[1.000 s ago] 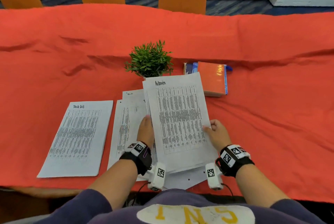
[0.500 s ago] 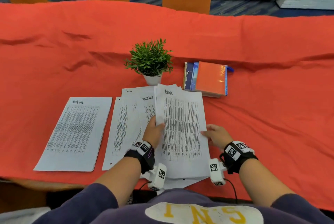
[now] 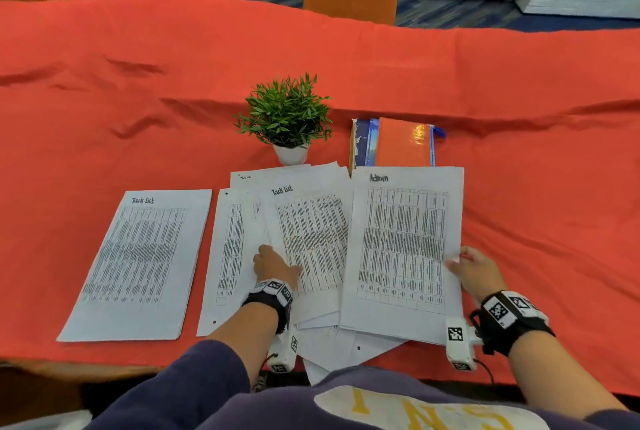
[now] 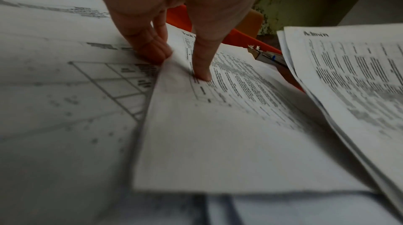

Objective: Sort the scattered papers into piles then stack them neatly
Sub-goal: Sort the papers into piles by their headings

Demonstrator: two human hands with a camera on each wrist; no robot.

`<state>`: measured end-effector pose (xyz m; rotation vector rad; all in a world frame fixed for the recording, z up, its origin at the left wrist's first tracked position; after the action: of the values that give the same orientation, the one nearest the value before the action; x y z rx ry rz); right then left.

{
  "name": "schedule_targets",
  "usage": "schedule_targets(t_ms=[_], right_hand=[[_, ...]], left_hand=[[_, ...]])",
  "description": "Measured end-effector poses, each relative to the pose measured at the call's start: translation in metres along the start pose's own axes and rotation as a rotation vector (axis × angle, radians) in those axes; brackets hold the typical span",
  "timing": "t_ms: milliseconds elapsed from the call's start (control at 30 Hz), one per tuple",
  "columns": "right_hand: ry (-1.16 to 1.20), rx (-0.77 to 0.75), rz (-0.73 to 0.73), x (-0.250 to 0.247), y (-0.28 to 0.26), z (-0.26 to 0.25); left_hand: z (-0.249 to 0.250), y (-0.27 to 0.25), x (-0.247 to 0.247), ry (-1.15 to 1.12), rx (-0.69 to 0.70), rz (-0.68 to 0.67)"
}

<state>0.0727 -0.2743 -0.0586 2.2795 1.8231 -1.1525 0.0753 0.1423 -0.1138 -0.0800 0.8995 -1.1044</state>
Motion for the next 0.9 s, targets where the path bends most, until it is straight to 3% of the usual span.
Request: schedule_targets(t_ms=[300,467,667,767,900], right_hand=[[0.024,0.025,0.054,-0.001,0.0,0.005],[0.041,0.04,0.079,-0.001,0.0,0.0],[0.086,0.067,0.119,-0.005,-0.004,0.0],[0.103,0.068,0.133,-0.006,-0.008,-0.001],[0.11,0.08,0.155,-0.014,-0.012,-0.001]], left_hand=[[0.002,0.007,-0.017,-0.138,0.08,-0.014],[-0.004,0.006,-0.037,-0.311,-0.021,-0.031],[-0.013,0.012,-0.056,-0.362,-0.097,-0.099],[-0.001,0.008,-0.052,-0.27,-0.006,-0.116],[0.034,-0.009,-0.04,-0.187,0.245,-0.106]])
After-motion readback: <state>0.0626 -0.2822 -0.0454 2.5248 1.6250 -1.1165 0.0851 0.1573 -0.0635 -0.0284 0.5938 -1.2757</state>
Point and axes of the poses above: each hand's wrist, its own y-axis towards the middle knuckle, its own x-axis out of the palm, z = x × y, the point moved 8 cm from there along y, towards the middle knuckle, and after that the axes turned 12 degrees about -y, right-handed, at the moved point
